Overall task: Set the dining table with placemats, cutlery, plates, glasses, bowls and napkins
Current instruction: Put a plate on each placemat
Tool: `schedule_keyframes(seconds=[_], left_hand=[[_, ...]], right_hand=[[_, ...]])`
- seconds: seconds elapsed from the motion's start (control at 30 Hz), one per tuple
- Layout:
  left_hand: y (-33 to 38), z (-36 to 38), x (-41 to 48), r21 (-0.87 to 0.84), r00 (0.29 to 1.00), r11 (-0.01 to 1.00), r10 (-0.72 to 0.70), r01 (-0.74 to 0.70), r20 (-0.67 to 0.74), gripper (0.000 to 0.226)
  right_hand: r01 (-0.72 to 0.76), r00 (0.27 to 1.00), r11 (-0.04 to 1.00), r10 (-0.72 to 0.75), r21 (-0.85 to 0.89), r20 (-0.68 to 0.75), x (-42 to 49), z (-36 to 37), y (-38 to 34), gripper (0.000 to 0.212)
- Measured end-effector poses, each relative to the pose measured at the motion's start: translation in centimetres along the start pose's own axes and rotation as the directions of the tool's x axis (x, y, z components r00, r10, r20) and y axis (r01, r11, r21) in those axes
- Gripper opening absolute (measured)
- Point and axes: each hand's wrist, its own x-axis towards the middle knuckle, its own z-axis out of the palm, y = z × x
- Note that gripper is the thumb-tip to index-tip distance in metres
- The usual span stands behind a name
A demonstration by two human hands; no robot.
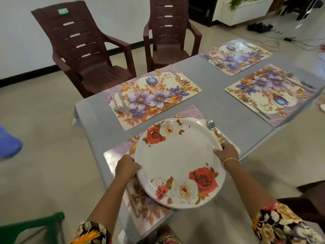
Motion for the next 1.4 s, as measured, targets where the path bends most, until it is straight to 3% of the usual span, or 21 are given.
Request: schedule_keyframes(seconds=[0.1,0.3,0.47,0.6,0.7,0.73,0.87,1.07,1.17,1.27,1.4], left_hand=[[0.8,-0.2,0.1,0.140,0.989,0.988,0.082,-0.065,-0.121,0.008],[1.1,-0.2,1.4,0.160,0.986,0.986,0.073,-0.048,-0.152,0.011],[1.3,-0.2,0.9,-0.013,0.990,0.998,-0.056,0.055,-0.127,0.014],[2.6,0.2,0.4,-0.182,0.995,0.982,0.039,-0.056,-0.092,0.020],[3.6,0.4,-0.4,-0.119,0.961,0.987,0.072,-0.107,-0.266,0.002],[3.3,0.4,-0.5,-0.093,0.947,0.992,0.052,-0.086,-0.316,0.008],[2.1,1.2,-2.0,0.011,0.946,1.000,-0.003,0.007,-0.326,0.016],[5.5,3.5,-5.9,-0.291,0.908,0.956,-0.095,-0.031,-0.408,0.019],[9.3,5.8,-8.1,-0.405,0.931,0.909,-0.061,-0.097,-0.360,0.002],[13.3,9.7,-9.3,-0.432,0.945,0.890,-0.004,-0.146,-0.327,0.015],[19.0,15.3,-10.2,-0.505,0.975,0.849,0.050,-0.157,-0.218,0.008]], right_hand=[[0.021,0.995,1.000,-0.019,0.017,-0.101,-0.2,-0.1,-0.1,0.023],[-0.012,0.986,0.999,0.020,0.047,-0.166,-0.2,-0.3,-0.3,0.017],[-0.095,0.984,0.989,0.110,0.114,-0.136,0.0,-0.9,-0.6,0.015],[-0.081,0.993,0.984,0.094,0.161,-0.075,0.2,-2.1,-0.8,0.016],[-0.025,1.000,0.996,0.023,0.089,0.021,0.4,-2.5,-0.8,0.017],[-0.005,0.999,0.996,0.001,0.087,0.039,0.7,-2.5,-0.6,0.016],[0.018,0.994,0.948,-0.052,0.317,0.099,2.5,-2.5,0.8,0.011],[0.005,0.972,0.874,-0.118,0.485,0.203,5.6,-6.2,3.1,0.009],[0.015,0.972,0.854,-0.134,0.520,0.193,7.7,-10.1,5.1,0.006],[0.012,0.978,0.833,-0.125,0.553,0.167,10.4,-14.9,7.7,0.009],[-0.015,0.990,0.826,-0.068,0.564,0.125,14.1,-21.0,11.5,0.009]])
